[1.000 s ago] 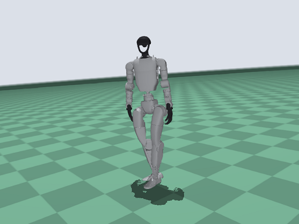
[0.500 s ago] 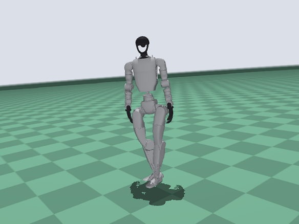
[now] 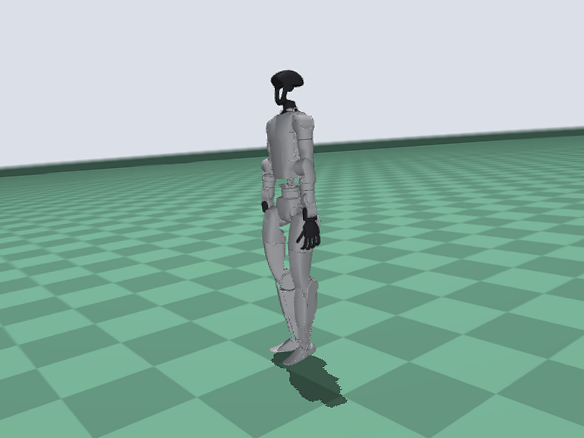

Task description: In place motions

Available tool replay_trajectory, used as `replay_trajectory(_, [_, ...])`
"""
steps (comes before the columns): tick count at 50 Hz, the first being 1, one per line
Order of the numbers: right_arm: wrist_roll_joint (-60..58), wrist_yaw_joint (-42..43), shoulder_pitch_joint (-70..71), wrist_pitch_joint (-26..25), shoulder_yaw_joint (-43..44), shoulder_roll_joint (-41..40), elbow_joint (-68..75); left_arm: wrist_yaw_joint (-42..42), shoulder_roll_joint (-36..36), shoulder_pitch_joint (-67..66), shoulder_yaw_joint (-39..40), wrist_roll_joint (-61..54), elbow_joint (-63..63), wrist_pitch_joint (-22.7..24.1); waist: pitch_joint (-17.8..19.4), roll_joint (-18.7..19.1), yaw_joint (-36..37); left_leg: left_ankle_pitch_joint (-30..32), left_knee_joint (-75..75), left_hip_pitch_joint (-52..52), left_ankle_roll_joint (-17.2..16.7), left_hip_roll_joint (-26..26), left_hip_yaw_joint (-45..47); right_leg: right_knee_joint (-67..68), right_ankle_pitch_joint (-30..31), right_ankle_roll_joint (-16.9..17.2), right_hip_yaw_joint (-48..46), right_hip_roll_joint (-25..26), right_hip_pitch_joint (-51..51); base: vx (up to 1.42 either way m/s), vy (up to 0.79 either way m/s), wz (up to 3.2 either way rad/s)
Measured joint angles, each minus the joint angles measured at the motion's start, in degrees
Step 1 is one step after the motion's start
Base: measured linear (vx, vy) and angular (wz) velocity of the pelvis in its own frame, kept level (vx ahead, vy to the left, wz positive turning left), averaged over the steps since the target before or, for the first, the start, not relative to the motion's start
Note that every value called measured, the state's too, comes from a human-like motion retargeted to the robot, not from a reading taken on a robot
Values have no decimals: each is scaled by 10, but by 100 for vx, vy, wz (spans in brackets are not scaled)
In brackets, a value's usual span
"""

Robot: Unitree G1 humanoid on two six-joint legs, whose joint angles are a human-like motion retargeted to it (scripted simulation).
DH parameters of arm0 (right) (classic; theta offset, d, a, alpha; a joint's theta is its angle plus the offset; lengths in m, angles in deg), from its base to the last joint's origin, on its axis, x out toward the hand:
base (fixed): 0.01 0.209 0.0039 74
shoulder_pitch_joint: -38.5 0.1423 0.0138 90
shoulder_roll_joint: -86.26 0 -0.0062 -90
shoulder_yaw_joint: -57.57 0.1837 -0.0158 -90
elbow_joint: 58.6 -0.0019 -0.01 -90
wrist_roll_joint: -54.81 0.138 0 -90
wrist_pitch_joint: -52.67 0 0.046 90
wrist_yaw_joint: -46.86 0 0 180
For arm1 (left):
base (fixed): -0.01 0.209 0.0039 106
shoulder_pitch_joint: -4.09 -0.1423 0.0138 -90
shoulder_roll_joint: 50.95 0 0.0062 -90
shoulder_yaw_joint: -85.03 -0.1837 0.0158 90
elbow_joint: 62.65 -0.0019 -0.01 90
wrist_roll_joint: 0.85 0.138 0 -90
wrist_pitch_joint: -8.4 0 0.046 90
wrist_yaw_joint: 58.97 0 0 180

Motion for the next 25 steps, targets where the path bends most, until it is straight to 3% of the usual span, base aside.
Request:
replay_trajectory(5, [-5, -6, 5, 4, -9, -6, -7, 11, -1, 2, 1, 4, 25, 6, 6, 7, -24, -9, -3, 4, -5, 16, 40, 6, 10, -3, 32, 9, -20, -38, 9, -81])
replay_trajectory(11, [-7, 2, -2, 7, -17, -11, 13, 13, 1, 0, 10, -4, 18, 3, -6, -7, 65, -26, -9, 18, -18, 34, 169, 16, 17, -3, 151, 27, -39, -20, 6, -184])
replay_trajectory(15, [-9, 4, -2, 4, -17, -8, 29, 14, -2, -4, 10, -9, 12, 2, -4, -5, 79, -29, -9, 22, -21, 43, 195, 6, 16, 3, 178, 32, -26, -11, 3, -44])
replay_trajectory(19, [-2, 6, -4, 1, -8, -5, 33, 14, -6, -12, 4, -4, 11, 2, 5, -1, 9, -22, -6, 16, -14, 32, 125, 11, 21, -7, 110, 25, -35, -1, 2, 131])
replay_trajectory(25, [-7, 0, -13, 5, 1, -2, 15, 15, -10, -27, 1, 5, 9, 2, 10, -7, 1, -20, -2, 16, -11, 24, 98, 14, 19, -7, 93, 15, -32, 2, 1, 45])
